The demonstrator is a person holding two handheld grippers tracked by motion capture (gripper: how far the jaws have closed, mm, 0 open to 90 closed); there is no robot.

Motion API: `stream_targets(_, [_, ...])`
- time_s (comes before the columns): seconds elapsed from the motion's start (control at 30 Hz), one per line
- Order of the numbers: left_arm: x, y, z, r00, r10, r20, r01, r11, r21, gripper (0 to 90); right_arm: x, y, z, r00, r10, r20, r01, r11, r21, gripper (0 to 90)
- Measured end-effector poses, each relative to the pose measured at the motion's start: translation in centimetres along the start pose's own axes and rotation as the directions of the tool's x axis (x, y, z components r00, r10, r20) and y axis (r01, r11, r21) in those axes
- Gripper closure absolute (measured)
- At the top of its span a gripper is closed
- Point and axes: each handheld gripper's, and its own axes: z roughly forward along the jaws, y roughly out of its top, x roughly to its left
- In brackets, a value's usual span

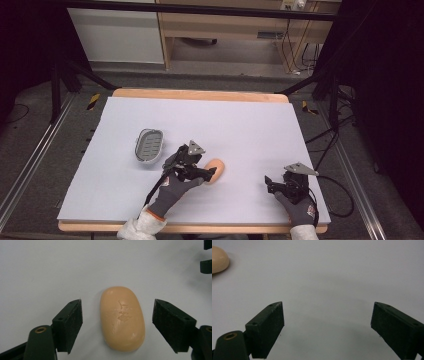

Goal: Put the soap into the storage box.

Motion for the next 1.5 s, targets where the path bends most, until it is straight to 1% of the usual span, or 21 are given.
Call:
stream_targets(0.23, [-0.4, 0.2, 0.9, 1.0, 0.009, -0.001, -0.009, 0.9998, 0.017, 23.6, 0.0, 0.0, 0.0, 1.0, 0.0, 0.0, 0.0, 1.0, 0.001, 11.5])
stream_targets(0.6, [-0.9, 0.2, 2.4, 0.9997, 0.023, -0.005, -0.022, 0.998, 0.058, 23.9, 0.0, 0.0, 0.0, 1.0, 0.001, -0.005, -0.001, 1.0, 0.005, 11.5])
stream_targets(0.63, [-0.9, 0.2, 2.4, 0.9997, 0.023, -0.005, -0.022, 0.998, 0.058, 23.9, -0.1, 0.0, 0.1, 0.9999, -0.015, 0.0, 0.015, 1.0, 0.002, 11.5])
stream_targets(0.73, [-1.0, 0.1, 2.9, 0.9995, 0.031, -0.011, -0.03, 0.9966, 0.076, 24.0, 0.0, 0.0, 0.1, 0.9999, -0.014, -0.001, 0.014, 1.0, 0.004, 11.5])
stream_targets(0.77, [-1.1, 0.1, 3.1, 0.9996, 0.026, -0.011, -0.025, 0.9967, 0.078, 24.1, 0.0, 0.0, 0.1, 0.9999, -0.014, -0.001, 0.014, 1.0, 0.004, 11.5])
stream_targets(0.9, [-1.2, 0.0, 3.5, 0.9994, 0.031, -0.014, -0.03, 0.9952, 0.093, 24.2, 0.0, 0.0, 0.1, 0.9999, -0.015, -0.002, 0.015, 1.0, 0.006, 11.5])
stream_targets(0.93, [-1.2, 0.0, 3.6, 0.9994, 0.031, -0.013, -0.03, 0.9951, 0.094, 24.3, 0.1, 0.0, 0.0, 1.0, -0.002, -0.009, 0.002, 1.0, 0.011, 11.5])
stream_targets(0.97, [-1.2, 0.0, 3.6, 0.9994, 0.031, -0.013, -0.03, 0.9951, 0.094, 24.3, 0.1, 0.0, 0.1, 1.0, -0.002, -0.01, 0.002, 1.0, 0.011, 11.5])
stream_targets(1.07, [-1.2, -0.1, 4.1, 0.9993, 0.034, -0.018, -0.032, 0.9937, 0.108, 24.7, 0.0, 0.0, 0.1, 0.9999, -0.006, -0.011, 0.006, 1.0, 0.016, 11.5])
stream_targets(1.1, [-1.3, -0.1, 4.2, 0.9994, 0.029, -0.021, -0.026, 0.994, 0.106, 24.9, 0.0, 0.0, 0.1, 0.9999, -0.009, -0.009, 0.009, 1.0, 0.015, 11.5])
stream_targets(1.13, [-1.3, -0.1, 4.3, 0.9991, 0.035, -0.023, -0.032, 0.993, 0.114, 25.2, 0.0, 0.0, 0.1, 0.9999, -0.009, -0.01, 0.01, 1.0, 0.015, 11.5])
stream_targets(1.23, [-1.3, -0.2, 4.7, 0.9993, 0.027, -0.028, -0.023, 0.9923, 0.122, 26.4, 0.0, 0.0, 0.1, 0.9999, -0.008, -0.011, 0.008, 1.0, 0.016, 11.5])
stream_targets(1.4, [-1.2, -0.3, 4.9, 0.9992, 0.034, -0.018, -0.031, 0.9893, 0.142, 28.2, 0.0, 0.0, 0.1, 0.9999, -0.003, -0.011, 0.003, 1.0, 0.018, 11.5])
stream_targets(1.5, [-1.3, -0.4, 5.1, 0.9993, 0.032, -0.021, -0.029, 0.9893, 0.143, 28.8, 0.0, 0.0, 0.1, 0.9999, -0.002, -0.012, 0.003, 1.0, 0.018, 11.5])
